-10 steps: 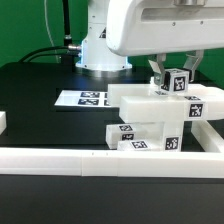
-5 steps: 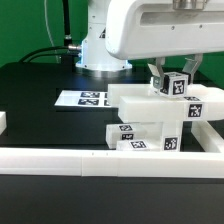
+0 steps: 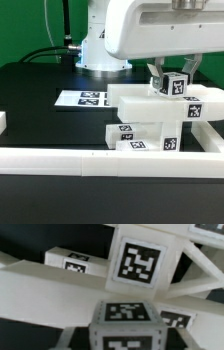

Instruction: Assemble chair

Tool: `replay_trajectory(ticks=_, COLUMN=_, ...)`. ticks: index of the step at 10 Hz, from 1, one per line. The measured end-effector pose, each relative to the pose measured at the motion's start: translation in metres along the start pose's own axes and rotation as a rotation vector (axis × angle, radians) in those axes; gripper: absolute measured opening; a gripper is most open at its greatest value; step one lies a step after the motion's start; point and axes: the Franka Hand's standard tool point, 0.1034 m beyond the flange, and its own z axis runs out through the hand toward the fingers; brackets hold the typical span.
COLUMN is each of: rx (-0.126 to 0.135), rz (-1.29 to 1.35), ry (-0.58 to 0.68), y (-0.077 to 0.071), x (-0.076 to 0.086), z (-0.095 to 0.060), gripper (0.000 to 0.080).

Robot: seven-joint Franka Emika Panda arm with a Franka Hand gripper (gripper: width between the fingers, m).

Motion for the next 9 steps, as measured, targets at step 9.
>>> replay_trajectory(ticks=9, rx=0.001, rz=0.464, ry=0.022, y=0.0001, x=-0.001, z=0.0005, gripper=0.0284)
